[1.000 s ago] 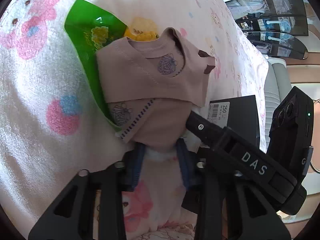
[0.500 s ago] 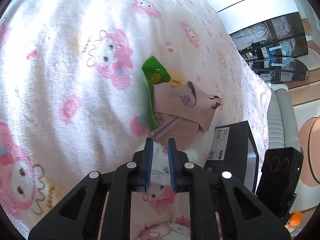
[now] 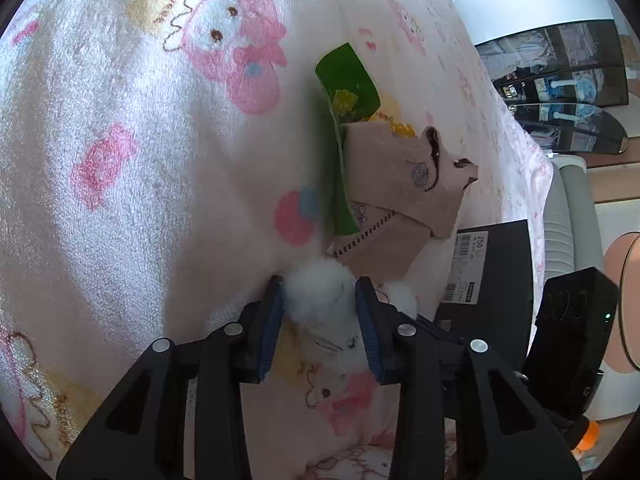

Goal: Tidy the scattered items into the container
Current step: 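Carry the plush toy with the right gripper over the black box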

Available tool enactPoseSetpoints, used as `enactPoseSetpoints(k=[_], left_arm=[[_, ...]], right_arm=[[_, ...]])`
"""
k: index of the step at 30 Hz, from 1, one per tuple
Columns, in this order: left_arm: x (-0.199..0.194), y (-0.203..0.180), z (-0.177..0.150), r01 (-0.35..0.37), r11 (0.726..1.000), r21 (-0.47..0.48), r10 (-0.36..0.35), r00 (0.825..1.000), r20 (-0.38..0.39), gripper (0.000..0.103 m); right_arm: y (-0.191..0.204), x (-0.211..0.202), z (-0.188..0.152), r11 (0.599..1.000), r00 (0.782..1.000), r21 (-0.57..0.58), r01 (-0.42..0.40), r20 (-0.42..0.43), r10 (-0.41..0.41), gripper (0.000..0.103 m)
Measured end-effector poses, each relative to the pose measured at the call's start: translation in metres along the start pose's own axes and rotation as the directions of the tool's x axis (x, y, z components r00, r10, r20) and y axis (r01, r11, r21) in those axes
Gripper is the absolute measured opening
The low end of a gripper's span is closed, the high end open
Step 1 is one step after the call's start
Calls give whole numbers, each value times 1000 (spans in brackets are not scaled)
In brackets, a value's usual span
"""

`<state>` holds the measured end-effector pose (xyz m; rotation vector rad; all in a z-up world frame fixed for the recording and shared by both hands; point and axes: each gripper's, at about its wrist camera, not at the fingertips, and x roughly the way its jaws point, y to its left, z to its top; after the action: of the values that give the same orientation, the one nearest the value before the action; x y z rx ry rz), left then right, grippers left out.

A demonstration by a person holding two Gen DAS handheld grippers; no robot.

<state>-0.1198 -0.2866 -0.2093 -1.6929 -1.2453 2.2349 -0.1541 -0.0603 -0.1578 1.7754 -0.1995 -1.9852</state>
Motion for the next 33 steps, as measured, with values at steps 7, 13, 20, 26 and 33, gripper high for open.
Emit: enactPoseSetpoints(k=[7, 13, 20, 26, 33], left_arm=[[-31, -17, -19, 31, 998, 50, -34, 998, 46, 31], [-74, -47, -49, 73, 990, 120, -86, 991, 102, 31], [-91, -92, -90, 119, 971, 205, -142, 984, 104, 30], [-82, -136, -115, 131, 956, 263, -157, 984, 82, 30], [-62, -182, -140, 139, 935, 326, -158, 987, 34, 30]], right_arm=[[10, -30, -16, 997, 999, -74, -11, 49, 15, 44], [17, -84, -45, 995, 988, -98, -24, 152, 38, 44], [23, -118, -74, 996, 965, -89, -20, 258, 43, 44], [-6, -145, -94, 999, 945, -37, 5, 328, 8, 44], [-49, -180, -116, 1000, 925, 22, -3, 380, -5, 44]])
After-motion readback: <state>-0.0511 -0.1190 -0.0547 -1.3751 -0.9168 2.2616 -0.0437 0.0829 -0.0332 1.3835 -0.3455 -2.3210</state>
